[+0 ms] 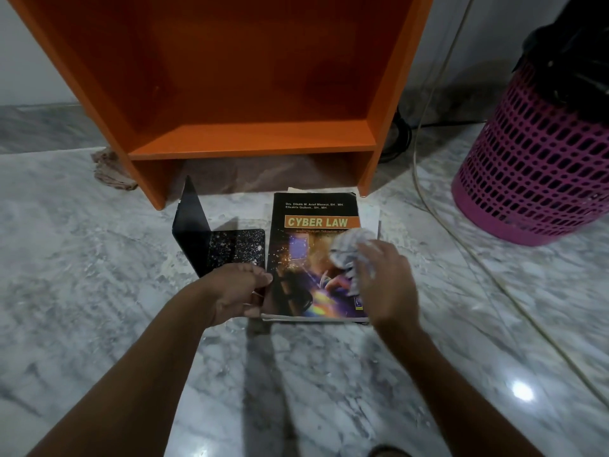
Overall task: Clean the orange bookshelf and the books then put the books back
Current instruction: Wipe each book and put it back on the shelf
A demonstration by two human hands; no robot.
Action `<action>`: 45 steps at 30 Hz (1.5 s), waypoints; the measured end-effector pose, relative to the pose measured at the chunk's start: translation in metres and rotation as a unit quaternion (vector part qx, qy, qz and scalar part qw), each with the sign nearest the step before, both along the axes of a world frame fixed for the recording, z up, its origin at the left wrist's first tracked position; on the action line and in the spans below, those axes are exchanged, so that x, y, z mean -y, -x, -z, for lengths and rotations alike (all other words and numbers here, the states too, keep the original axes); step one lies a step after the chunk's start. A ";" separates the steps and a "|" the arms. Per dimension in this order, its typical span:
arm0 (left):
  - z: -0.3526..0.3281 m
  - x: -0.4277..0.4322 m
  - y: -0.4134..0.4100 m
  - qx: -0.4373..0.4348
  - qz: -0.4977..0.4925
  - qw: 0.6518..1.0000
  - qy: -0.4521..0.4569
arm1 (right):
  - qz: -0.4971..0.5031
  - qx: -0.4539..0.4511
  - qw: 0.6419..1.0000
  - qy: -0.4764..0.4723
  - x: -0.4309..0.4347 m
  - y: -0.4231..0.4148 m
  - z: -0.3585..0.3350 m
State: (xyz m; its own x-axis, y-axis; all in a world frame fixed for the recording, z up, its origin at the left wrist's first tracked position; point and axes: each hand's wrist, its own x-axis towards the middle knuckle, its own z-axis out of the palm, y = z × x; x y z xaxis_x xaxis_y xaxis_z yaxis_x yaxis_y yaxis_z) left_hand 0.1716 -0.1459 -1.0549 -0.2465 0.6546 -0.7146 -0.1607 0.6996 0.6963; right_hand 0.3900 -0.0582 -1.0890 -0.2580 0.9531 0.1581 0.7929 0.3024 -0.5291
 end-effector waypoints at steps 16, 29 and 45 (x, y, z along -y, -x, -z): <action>0.002 0.001 -0.001 -0.021 0.002 1.000 0.001 | -0.233 0.068 0.967 -0.078 -0.075 0.104 -0.004; 0.000 -0.018 -0.008 0.090 -0.048 0.995 -0.021 | 0.008 -0.139 0.990 0.015 -0.052 0.023 -0.002; -0.084 -0.045 -0.021 -0.182 -0.001 0.968 -0.176 | -0.084 -0.206 0.975 0.020 -0.078 0.019 -0.097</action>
